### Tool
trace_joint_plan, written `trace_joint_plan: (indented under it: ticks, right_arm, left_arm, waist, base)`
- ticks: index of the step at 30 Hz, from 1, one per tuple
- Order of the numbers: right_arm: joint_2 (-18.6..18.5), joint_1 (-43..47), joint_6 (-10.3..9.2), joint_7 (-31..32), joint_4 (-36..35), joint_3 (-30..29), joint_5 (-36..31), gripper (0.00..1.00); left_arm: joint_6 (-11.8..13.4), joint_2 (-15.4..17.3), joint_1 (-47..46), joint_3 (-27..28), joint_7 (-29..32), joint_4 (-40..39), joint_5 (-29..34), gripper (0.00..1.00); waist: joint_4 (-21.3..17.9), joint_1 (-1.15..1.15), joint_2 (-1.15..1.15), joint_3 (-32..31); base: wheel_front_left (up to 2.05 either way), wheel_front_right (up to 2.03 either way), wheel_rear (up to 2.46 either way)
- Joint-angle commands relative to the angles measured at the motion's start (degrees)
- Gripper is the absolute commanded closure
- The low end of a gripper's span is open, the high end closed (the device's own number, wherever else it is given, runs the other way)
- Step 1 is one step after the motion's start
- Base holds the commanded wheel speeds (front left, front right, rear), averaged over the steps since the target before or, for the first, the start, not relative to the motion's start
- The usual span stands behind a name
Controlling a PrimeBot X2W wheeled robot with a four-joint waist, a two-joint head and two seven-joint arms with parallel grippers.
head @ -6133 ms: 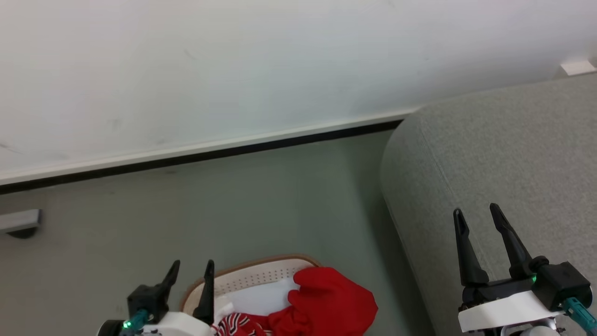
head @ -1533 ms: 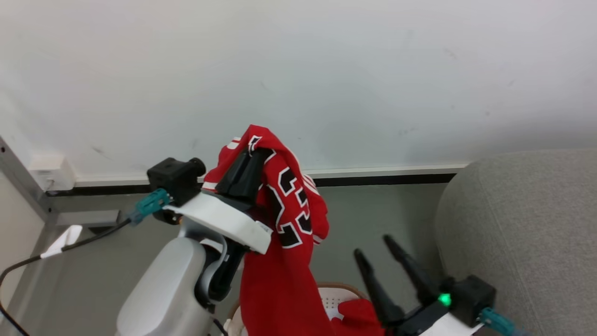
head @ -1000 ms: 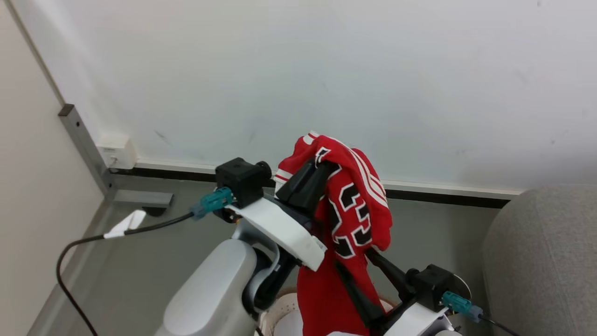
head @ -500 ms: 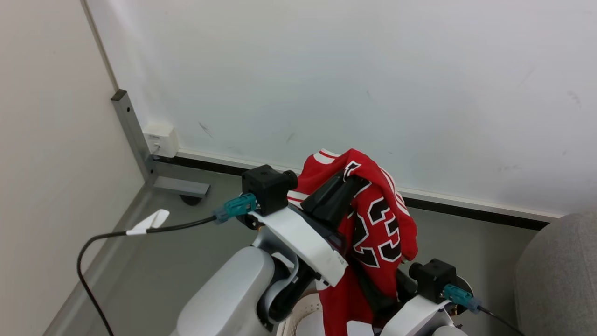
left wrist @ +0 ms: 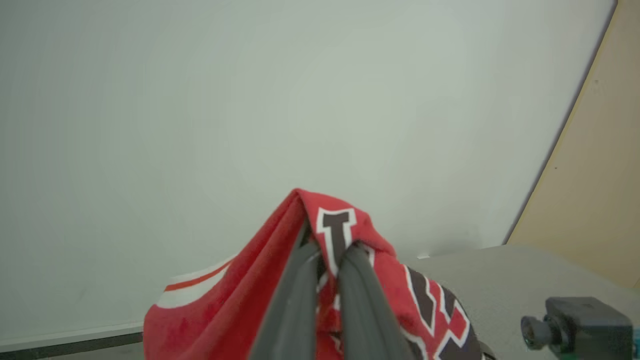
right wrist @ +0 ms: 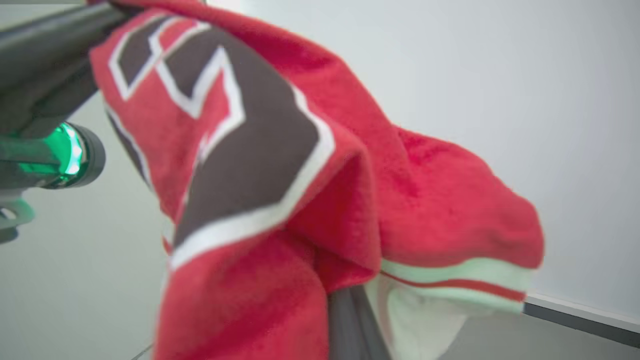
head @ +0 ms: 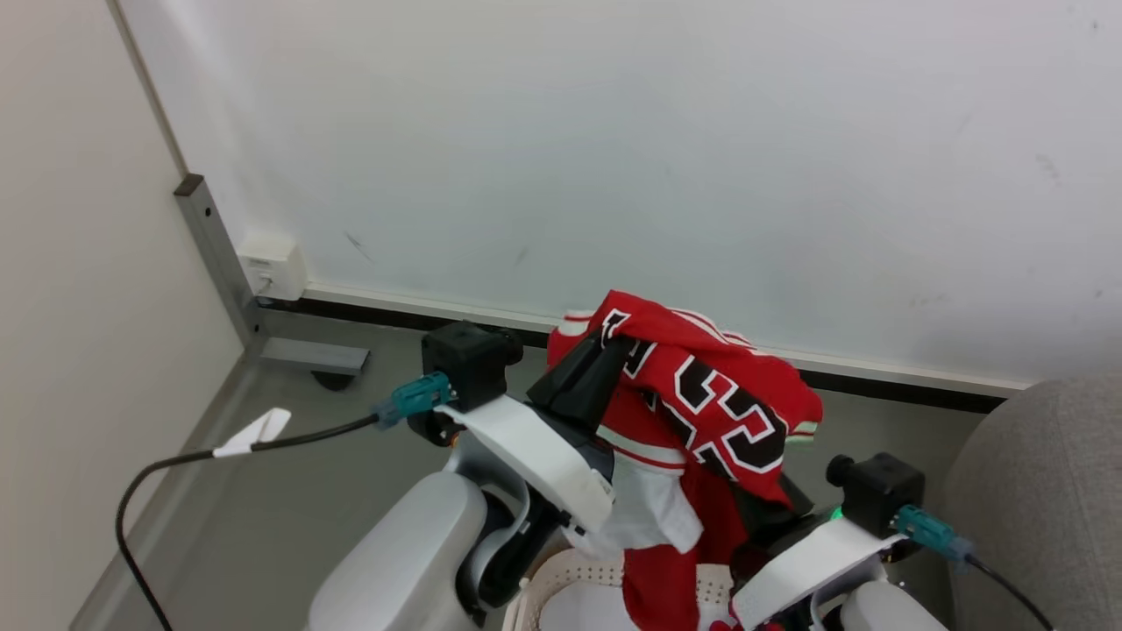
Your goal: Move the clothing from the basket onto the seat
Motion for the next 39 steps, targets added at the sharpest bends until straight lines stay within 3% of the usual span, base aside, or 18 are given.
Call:
trace_joint_plan:
  ticks: [1, 2, 3, 4, 5, 12, 19, 30, 39]
  right_arm:
    - [-1.2, 1.1, -0.12, 0.0, -1.7, -2.5, 0.4, 1.0]
    - [-1.6, 1.4, -0.12, 0.0, -2.5, -3.4, 0.4, 1.0]
    - [-1.6, 1.4, -0.12, 0.0, -2.5, -3.4, 0.4, 1.0]
    - [-1.9, 1.5, -0.12, 0.0, -3.2, -4.1, 0.4, 1.0]
    - [-2.2, 1.8, -0.12, 0.0, -4.0, -5.2, 0.6, 1.0]
    - [-4.8, 3.0, -0.12, 0.0, -9.6, -11.5, 2.2, 1.0]
    - [-7.4, 3.2, -0.12, 0.0, -12.6, -14.8, 1.9, 1.0]
    - [-10.0, 4.7, -0.11, 0.0, -16.9, -19.7, 2.0, 1.0]
    - [-9.7, 6.9, -0.11, 0.0, -19.6, -21.0, 0.0, 1.0]
  left_arm:
    - [0.3, 0.8, 1.4, 0.0, -0.2, 0.7, -0.2, 1.0]
    - [0.2, 0.9, 1.8, -0.4, -0.1, 1.1, 0.0, 0.86]
    - [0.2, 0.9, 1.8, -0.4, -0.1, 1.1, 0.0, 0.86]
    - [0.0, 1.1, 2.1, -0.7, 0.0, 1.3, 0.2, 0.65]
    - [-0.2, 1.0, 2.5, -1.1, -0.1, 1.5, 0.2, 0.0]
    - [-1.6, 1.2, 5.0, -4.2, -3.4, 2.5, 0.7, 0.0]
    - [-2.3, 1.5, 5.2, -6.0, -6.7, 3.1, 2.1, 0.0]
    - [-2.1, 2.2, 6.2, -3.7, -8.2, 3.6, 9.2, 0.0]
    - [-2.5, 1.6, 8.1, -1.6, -8.3, 4.0, 13.7, 0.0]
  waist:
    - [-1.2, 0.0, 0.0, 0.2]
    - [-1.6, 0.0, 0.0, 0.3]
    - [-1.6, 0.0, 0.0, 0.3]
    - [-2.2, 0.0, 0.0, 0.5]
    - [-2.7, 0.0, 0.0, 0.6]
    - [-8.5, 0.0, 0.0, 1.6]
    - [-17.3, 0.0, 0.0, 2.9]
    - [-31.1, 0.0, 0.0, 4.0]
    - [-37.6, 0.0, 0.0, 4.3]
  base:
    - [0.0, 0.0, 0.0]
    - [0.0, 0.0, 0.0]
    - [0.0, 0.0, 0.0]
    - [0.0, 0.0, 0.0]
    - [0.0, 0.0, 0.0]
    - [0.0, 0.0, 0.0]
    - [0.0, 0.0, 0.0]
    - [0.0, 0.0, 0.0]
    - [0.0, 0.0, 0.0]
